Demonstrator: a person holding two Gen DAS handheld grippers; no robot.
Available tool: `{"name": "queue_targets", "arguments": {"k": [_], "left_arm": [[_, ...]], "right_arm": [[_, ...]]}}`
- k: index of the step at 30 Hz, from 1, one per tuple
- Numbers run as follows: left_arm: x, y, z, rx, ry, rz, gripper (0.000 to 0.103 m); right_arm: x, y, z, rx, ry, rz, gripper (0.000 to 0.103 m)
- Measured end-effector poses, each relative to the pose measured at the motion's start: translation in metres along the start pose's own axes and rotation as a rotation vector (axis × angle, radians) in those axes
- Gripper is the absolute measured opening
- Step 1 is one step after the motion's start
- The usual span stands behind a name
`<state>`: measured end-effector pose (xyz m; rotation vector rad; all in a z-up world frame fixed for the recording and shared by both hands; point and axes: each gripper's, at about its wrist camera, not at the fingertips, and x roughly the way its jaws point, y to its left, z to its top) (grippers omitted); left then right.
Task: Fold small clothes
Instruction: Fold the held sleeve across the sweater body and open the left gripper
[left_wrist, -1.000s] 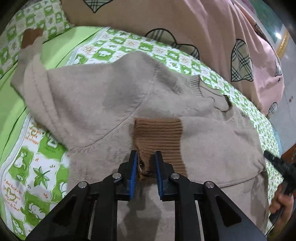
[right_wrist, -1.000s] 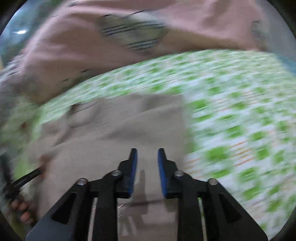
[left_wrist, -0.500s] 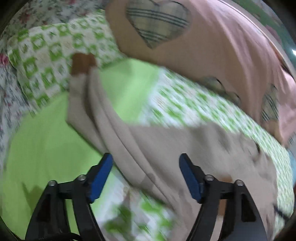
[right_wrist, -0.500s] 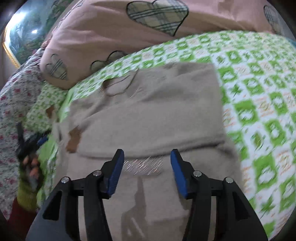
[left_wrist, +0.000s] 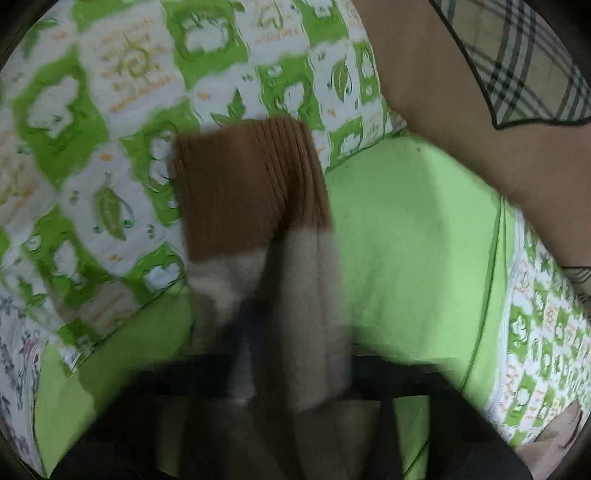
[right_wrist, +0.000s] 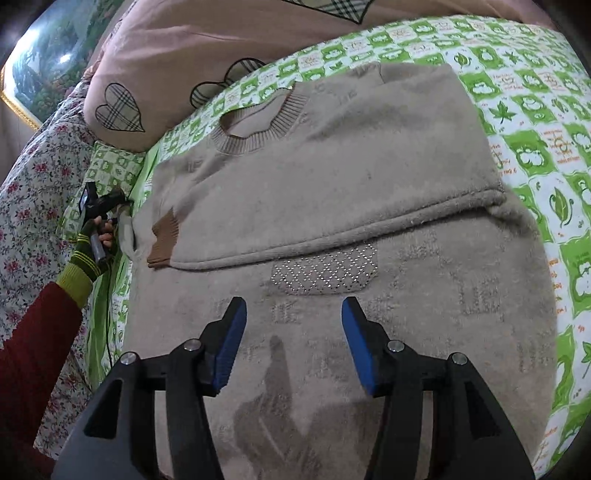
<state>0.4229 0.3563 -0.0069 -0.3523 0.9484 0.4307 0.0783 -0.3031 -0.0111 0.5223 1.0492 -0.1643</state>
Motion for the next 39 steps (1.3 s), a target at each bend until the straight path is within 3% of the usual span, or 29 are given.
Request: {"name": "queue_targets", "arguments": {"k": [5,9,12,15,21,28,33,36,38,39], "left_arm": [[-0.064,-0.024,-0.032,0.055,-0.136,-0.171,0.005],[-0.148,-0.061,-0.089,0.156,-0.260,-0.324,0.005],[-0.187,-0.094,-0.129,0.197,-0.296,-0.410,0.005],[-0.215,-0.129,-0.170,0.266,-0.282,-0.522,0.005],[-0.255,-0.219,-0.249,0.439,-0.241,-0.660,0.005],[-0.244,-0.303,-0.323,0.606,-0.157,-0.688,0.005],[-0.210,-0.329,-0.354,0.694,-0.077,-0.676,0.008],[-0.204,-0.328,-0.367,0.720,-0.043,-0.648,0.023],[-0.209,-0.315,-0.370,0.719,-0.037,-0.630,0.067],[-0.214,-0.304,-0.371,0.717,-0.053,-0.607,0.075]], "right_arm": [[0.001,0.012,-0.001,-0.040,-0.017,0.013,0.055],[-0.002,0.018,-0.004,-0.035,-0.025,0.056,0.055],[-0.009,0.018,-0.008,-0.027,-0.036,0.062,0.055],[-0.022,0.014,-0.013,-0.025,-0.056,0.066,0.055],[-0.042,-0.013,-0.021,0.063,-0.095,0.045,0.055],[-0.060,-0.037,-0.028,0.124,-0.137,0.013,0.055],[-0.064,-0.050,-0.028,0.159,-0.151,-0.009,0.055],[-0.064,-0.050,-0.023,0.166,-0.156,-0.018,0.055],[-0.062,-0.043,-0.016,0.144,-0.161,-0.021,0.055],[-0.060,-0.035,-0.009,0.122,-0.163,-0.023,0.056]]}}
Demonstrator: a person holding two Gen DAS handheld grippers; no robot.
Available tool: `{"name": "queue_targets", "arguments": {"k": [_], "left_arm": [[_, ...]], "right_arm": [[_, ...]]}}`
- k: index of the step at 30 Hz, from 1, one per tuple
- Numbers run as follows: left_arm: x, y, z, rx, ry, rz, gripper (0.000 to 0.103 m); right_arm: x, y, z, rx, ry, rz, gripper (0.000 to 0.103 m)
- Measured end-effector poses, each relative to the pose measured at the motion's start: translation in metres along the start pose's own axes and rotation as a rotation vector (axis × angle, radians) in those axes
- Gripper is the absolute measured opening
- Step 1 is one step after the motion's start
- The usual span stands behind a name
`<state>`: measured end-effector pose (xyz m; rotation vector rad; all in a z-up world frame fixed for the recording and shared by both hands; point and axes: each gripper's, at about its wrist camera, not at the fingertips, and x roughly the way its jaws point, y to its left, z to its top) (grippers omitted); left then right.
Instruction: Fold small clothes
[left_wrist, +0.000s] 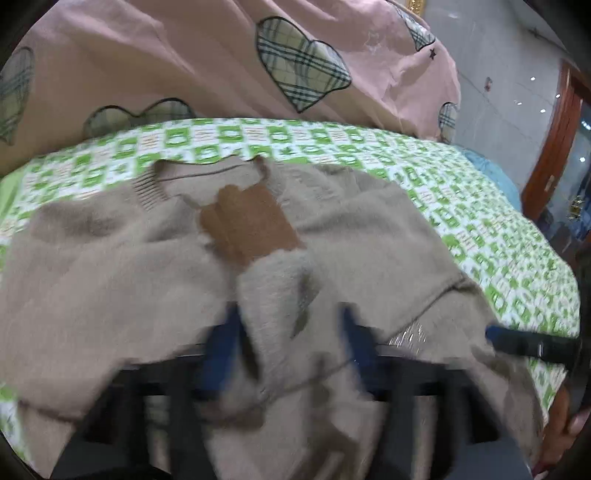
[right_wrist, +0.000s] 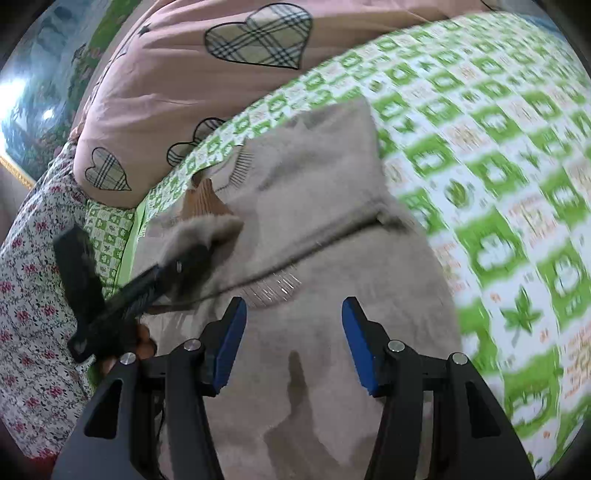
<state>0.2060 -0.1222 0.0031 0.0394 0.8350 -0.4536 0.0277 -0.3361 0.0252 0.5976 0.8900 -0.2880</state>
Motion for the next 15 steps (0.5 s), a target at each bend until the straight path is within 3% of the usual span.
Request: {"name": "queue_targets", "arguments": {"k": [5,11,15], "left_arm": [[-0.053,0.031,-0.033,-0.039,-0.044,0.063,0.078],[-0.084,0.128,-0.069,-0.244,-0.020,0.323,0.078],[-0.078,0.178,-0.080,-0.382,0.020,0.400,0.077]], "right_arm": [[0.021,0.042,0.018,-0.100,-0.008,0.006,0.060],[0.069,0.116,0.036,-0.268,0.007,0.011,0.061],[0.123,0.154,0.047,-0.392,0.037,-0.199,0.066]]}}
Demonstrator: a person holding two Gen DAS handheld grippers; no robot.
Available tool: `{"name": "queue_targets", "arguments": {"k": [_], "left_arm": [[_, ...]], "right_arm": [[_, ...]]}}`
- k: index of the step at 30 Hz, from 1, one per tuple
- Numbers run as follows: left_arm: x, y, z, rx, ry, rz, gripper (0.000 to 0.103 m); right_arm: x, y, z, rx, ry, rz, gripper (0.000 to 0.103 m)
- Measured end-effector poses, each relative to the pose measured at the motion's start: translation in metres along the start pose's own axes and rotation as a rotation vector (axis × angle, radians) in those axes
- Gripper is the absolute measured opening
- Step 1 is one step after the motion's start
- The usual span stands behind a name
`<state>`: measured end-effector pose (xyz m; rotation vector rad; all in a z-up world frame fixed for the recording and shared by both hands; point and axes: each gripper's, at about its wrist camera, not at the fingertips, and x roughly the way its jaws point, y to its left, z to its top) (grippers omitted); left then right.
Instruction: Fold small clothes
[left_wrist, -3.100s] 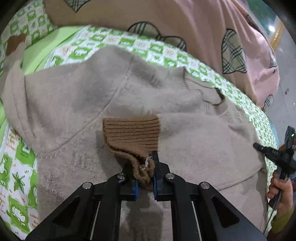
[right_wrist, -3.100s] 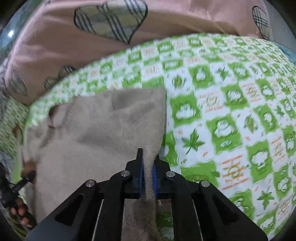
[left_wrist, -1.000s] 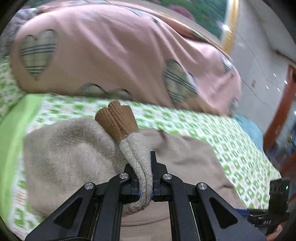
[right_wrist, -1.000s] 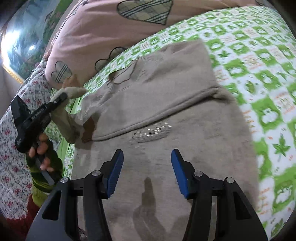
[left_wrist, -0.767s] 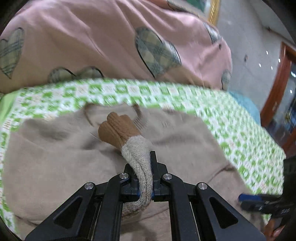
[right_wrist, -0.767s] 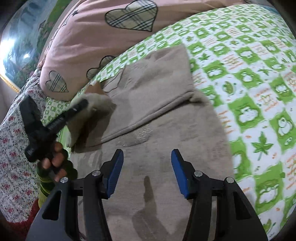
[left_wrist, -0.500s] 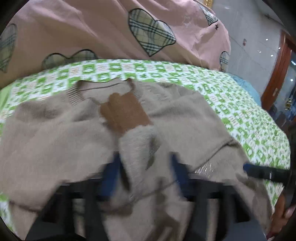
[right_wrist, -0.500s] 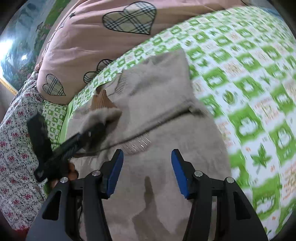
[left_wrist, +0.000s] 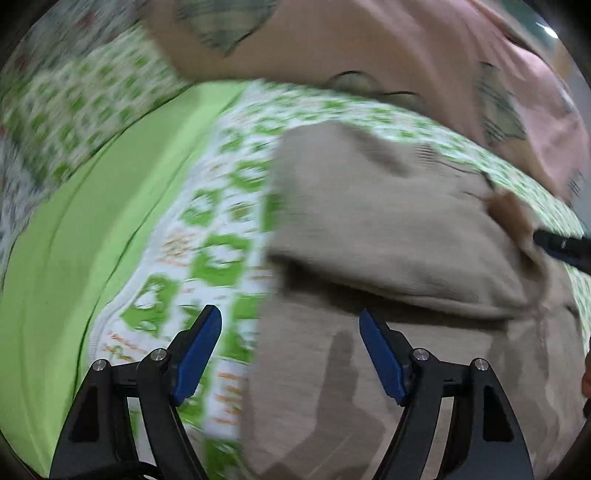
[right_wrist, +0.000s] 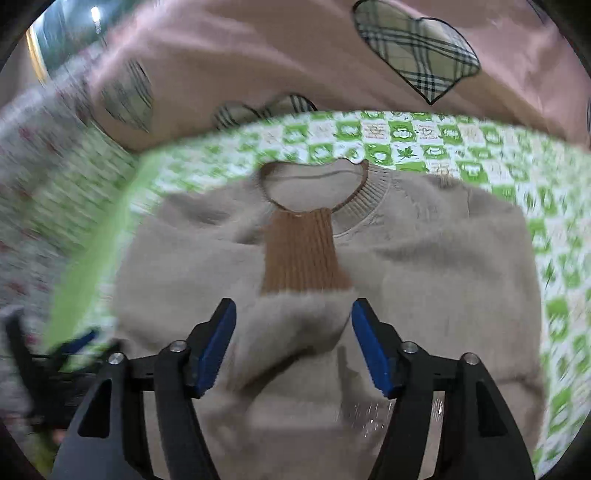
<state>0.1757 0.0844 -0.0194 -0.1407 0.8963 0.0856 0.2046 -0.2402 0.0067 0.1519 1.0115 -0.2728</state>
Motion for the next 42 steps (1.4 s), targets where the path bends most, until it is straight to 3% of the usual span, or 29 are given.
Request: {"name": "queue_targets", "arguments": {"k": [2,3,4,5,9,11,12,13,14,19,24,26,27,28,30,33,37,39,42], "left_arm": [[0.009,0.009,0.005,-0.038,0.010,0.014,0.077],[0.012,0.010,0.007,-0.043,0.011,0.023,0.077],[0.016,0.011,0.010,-0.048,0.016,0.034,0.077],[0.018,0.011,0.013,-0.049,0.018,0.038,0.077],[0.025,0.005,0.022,-0.039,0.002,0.053,0.079],[0.025,0.000,0.022,-0.034,-0.005,0.041,0.079],[0.027,-0.005,0.022,-0.020,-0.007,0.072,0.079],[0.028,-0.007,0.021,-0.014,-0.004,0.087,0.078],[0.028,-0.007,0.019,-0.018,-0.001,0.090,0.078],[0.026,0.008,0.015,-0.093,-0.002,0.060,0.079],[0.023,0.023,0.012,-0.168,-0.013,0.008,0.079],[0.023,0.031,0.010,-0.206,-0.014,-0.025,0.079],[0.023,0.035,0.010,-0.226,-0.016,-0.040,0.079],[0.023,0.040,0.009,-0.250,-0.018,-0.058,0.079],[0.023,0.046,0.009,-0.275,-0.017,-0.084,0.079],[0.019,0.040,0.009,-0.219,0.035,-0.113,0.076],[-0.003,0.039,0.013,-0.168,0.035,-0.301,0.078],[0.000,0.039,0.031,-0.165,0.022,-0.288,0.082],[0.039,0.031,0.063,-0.136,0.070,-0.249,0.082]], "right_arm": [[0.024,0.007,0.002,-0.045,0.041,-0.075,0.066],[0.031,0.004,0.001,-0.052,0.057,-0.090,0.060],[0.033,-0.003,-0.001,-0.034,0.055,-0.075,0.031],[0.031,-0.012,-0.003,-0.006,0.048,-0.064,0.021],[-0.022,-0.061,-0.010,0.146,-0.153,0.017,0.019],[-0.040,-0.090,-0.021,0.239,-0.194,0.025,0.021],[-0.040,-0.106,-0.028,0.297,-0.186,0.059,0.031],[-0.033,-0.119,-0.035,0.337,-0.128,0.073,0.056],[-0.024,-0.131,-0.042,0.370,-0.060,0.062,0.065],[-0.030,-0.160,-0.071,0.492,-0.079,0.142,0.067],[-0.028,-0.163,-0.071,0.498,-0.062,0.151,0.067],[-0.029,-0.160,-0.070,0.467,-0.067,0.150,0.057],[-0.027,-0.157,-0.068,0.447,-0.064,0.134,0.030],[-0.027,-0.155,-0.068,0.426,-0.055,0.122,0.012],[-0.031,-0.155,-0.066,0.411,-0.077,0.126,0.011],[-0.034,-0.150,-0.058,0.366,-0.092,0.115,0.011],[-0.033,-0.149,-0.059,0.337,-0.079,0.122,0.011],[-0.031,-0.150,-0.062,0.331,-0.069,0.122,0.011],[-0.025,-0.152,-0.065,0.345,-0.050,0.125,0.011]]}}
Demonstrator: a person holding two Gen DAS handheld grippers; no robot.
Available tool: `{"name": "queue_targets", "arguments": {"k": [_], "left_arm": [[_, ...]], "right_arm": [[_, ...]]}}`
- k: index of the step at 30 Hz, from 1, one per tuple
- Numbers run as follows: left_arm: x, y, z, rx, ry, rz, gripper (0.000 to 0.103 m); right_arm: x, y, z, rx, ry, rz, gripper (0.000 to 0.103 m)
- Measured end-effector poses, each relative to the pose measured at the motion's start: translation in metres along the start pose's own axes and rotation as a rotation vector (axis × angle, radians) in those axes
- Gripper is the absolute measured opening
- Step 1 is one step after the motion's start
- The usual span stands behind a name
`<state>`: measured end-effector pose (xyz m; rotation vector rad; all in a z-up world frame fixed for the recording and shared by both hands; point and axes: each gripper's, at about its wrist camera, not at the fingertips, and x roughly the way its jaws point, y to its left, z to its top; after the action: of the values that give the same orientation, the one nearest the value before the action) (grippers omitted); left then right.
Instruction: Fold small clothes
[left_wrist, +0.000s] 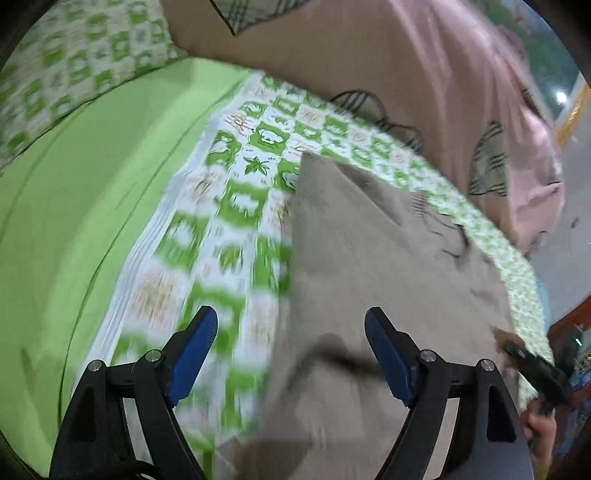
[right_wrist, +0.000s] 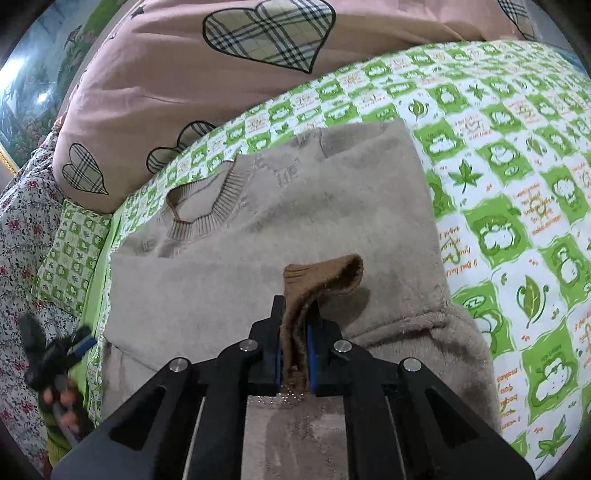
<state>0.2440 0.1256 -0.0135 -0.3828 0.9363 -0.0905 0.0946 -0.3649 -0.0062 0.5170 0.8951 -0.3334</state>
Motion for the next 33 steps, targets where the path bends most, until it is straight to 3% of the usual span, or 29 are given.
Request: {"name": "queue_targets", "arguments": {"k": [3,5,6,7,8,9,12,13,14,21,23,26,28,29,33], "left_arm": [[0.046,-0.002,0.029,0.004,0.074,-0.008,0.082],[0.062,-0.012,0.039,0.055,0.061,0.030,0.079],[0.063,-0.020,0.041,0.096,0.039,0.026,0.068],[0.063,-0.025,0.039,0.126,0.029,0.004,0.027],[0.063,-0.030,0.039,0.145,0.019,0.003,0.010],[0.059,-0.034,0.039,0.159,-0.008,0.022,0.009],[0.041,-0.040,0.034,0.199,-0.125,0.047,0.006],[0.040,-0.038,0.033,0.193,-0.141,0.051,0.006],[0.041,-0.034,0.032,0.184,-0.139,0.064,0.006],[0.054,-0.019,0.035,0.139,-0.112,0.122,0.009],[0.049,-0.020,0.032,0.151,-0.107,0.144,0.013],[0.029,-0.019,0.019,0.152,-0.098,0.175,0.016],[0.003,-0.017,0.002,0.134,-0.109,0.145,0.017],[-0.008,-0.016,-0.007,0.130,-0.112,0.135,0.020],[-0.058,-0.012,-0.060,0.111,-0.109,0.069,0.033]], "right_arm": [[0.000,-0.001,-0.001,0.022,0.002,0.015,0.013],[-0.001,0.001,-0.001,0.017,0.003,0.014,0.013],[-0.001,0.002,-0.001,0.011,0.003,0.012,0.013],[0.000,0.004,0.000,-0.003,0.000,0.011,0.013],[0.000,0.006,0.000,-0.018,-0.001,0.010,0.013],[0.000,0.009,0.002,-0.040,-0.003,0.013,0.011],[-0.022,0.025,0.009,-0.110,-0.135,0.064,0.010],[-0.033,0.033,0.012,-0.151,-0.202,0.058,0.010],[-0.034,0.035,0.014,-0.167,-0.215,0.037,0.010],[0.020,0.007,0.013,-0.098,0.026,-0.144,0.012],[0.013,0.001,0.007,-0.076,0.024,-0.146,0.012],[-0.014,-0.001,0.002,-0.074,-0.010,-0.163,0.022],[-0.037,-0.002,-0.005,-0.071,-0.038,-0.143,0.048],[-0.045,-0.002,-0.008,-0.075,-0.050,-0.134,0.053],[-0.078,0.000,-0.026,-0.099,-0.065,-0.075,0.056]]}}
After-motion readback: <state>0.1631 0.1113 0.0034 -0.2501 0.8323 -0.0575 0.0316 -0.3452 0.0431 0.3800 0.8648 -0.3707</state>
